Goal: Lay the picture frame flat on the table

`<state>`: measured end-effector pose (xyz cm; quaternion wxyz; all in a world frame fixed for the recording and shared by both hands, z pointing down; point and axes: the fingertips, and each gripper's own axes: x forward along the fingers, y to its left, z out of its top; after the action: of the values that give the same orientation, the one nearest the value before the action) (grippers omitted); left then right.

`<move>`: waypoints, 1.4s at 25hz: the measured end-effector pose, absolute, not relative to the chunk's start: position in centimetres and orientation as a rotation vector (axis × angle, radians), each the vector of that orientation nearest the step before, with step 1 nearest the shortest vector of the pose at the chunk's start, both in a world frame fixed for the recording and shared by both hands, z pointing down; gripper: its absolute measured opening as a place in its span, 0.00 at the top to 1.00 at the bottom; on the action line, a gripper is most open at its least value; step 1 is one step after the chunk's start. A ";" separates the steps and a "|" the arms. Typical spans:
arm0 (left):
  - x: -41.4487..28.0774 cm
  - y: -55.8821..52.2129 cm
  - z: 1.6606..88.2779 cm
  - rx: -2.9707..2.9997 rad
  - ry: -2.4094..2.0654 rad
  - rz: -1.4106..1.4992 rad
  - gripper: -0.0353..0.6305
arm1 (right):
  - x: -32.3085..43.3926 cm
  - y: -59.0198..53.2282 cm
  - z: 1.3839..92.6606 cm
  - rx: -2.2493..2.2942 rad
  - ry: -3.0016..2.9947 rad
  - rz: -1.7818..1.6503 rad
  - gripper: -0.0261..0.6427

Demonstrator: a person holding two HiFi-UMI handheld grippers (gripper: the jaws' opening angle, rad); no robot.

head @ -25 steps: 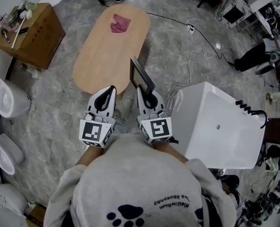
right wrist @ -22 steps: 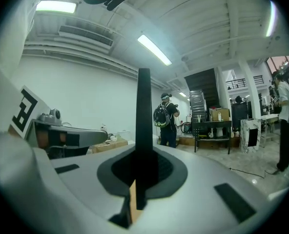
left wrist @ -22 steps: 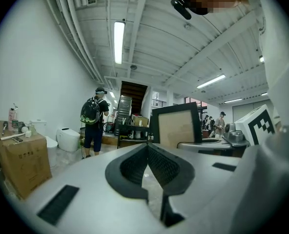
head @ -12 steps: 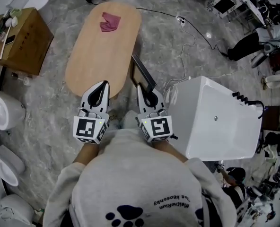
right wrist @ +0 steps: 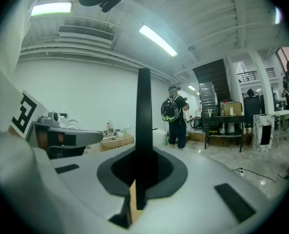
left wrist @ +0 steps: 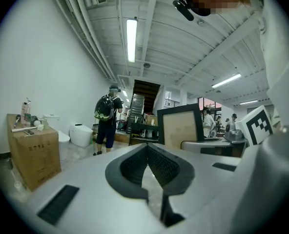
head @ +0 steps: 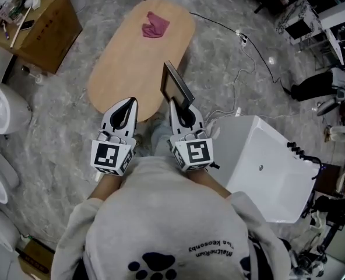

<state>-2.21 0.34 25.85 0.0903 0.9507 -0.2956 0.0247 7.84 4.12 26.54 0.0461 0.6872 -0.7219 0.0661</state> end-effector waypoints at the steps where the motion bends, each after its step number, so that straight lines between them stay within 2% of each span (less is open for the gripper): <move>1: -2.2 -0.4 25.8 2.815 -0.908 0.069 0.93 | 7.9 3.1 26.6 2.068 -2.227 0.207 0.93; 21: 3.5 -8.7 27.5 2.537 -1.428 0.008 0.93 | 14.8 -8.9 29.4 1.502 -2.533 0.184 0.93; 35: 1.3 -8.8 27.8 2.467 -1.526 0.083 0.93 | 12.1 -10.0 31.1 1.314 -2.617 0.283 0.93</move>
<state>1.30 -8.76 27.79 0.1195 0.8440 -0.5222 0.0283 12.14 -10.02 31.06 0.0997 0.4445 -0.8851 0.0956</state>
